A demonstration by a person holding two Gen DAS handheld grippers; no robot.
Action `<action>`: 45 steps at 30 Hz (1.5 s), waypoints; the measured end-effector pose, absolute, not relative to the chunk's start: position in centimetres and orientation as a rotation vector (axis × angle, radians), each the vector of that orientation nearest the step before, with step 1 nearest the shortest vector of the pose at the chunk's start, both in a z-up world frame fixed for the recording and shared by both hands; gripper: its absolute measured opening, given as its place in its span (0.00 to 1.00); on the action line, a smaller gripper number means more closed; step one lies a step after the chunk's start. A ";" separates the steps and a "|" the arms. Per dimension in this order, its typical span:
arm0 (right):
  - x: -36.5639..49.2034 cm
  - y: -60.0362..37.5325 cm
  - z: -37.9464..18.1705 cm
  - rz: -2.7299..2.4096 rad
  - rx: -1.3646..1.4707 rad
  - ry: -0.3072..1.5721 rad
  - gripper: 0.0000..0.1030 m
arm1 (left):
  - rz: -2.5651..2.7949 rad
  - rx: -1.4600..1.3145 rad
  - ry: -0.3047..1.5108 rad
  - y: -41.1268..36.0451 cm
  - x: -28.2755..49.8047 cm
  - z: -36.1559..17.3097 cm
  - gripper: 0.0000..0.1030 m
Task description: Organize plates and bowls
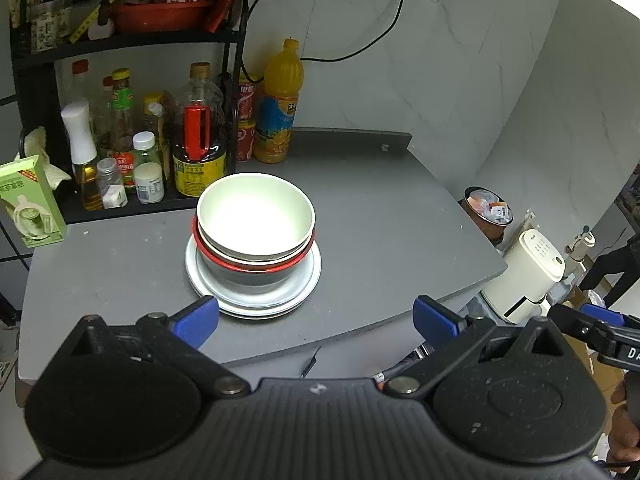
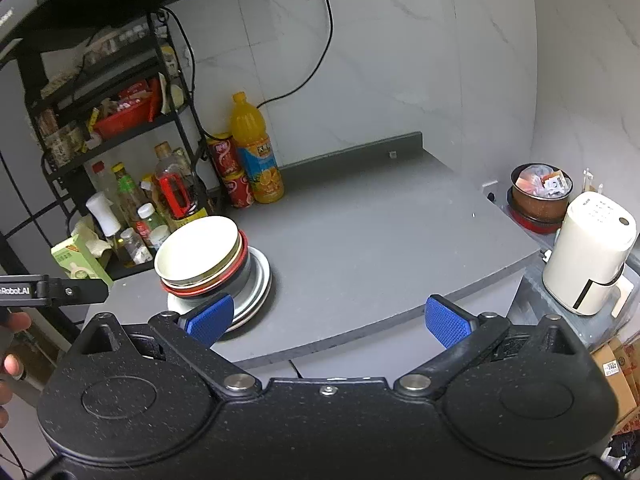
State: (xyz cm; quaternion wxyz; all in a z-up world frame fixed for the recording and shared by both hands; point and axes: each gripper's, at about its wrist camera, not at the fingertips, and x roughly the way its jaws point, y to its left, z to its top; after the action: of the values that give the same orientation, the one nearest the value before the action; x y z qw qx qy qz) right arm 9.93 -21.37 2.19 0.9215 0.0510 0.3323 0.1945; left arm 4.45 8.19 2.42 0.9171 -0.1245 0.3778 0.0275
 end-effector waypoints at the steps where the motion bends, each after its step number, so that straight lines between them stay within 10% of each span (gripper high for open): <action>1: 9.7 -21.5 2.3 0.400 0.106 0.675 1.00 | 0.053 -0.252 0.774 8.0 4.2 2.4 0.99; 45: 6.8 -20.5 1.8 0.476 0.066 0.739 1.00 | 0.109 -0.220 0.748 7.6 -1.1 1.8 0.99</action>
State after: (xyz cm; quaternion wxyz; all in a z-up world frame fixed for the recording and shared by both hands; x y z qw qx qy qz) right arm 6.83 -20.50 1.77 0.9044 0.0319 0.3576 0.2306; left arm -1.11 7.59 1.76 0.9235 -0.1073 0.3646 0.0530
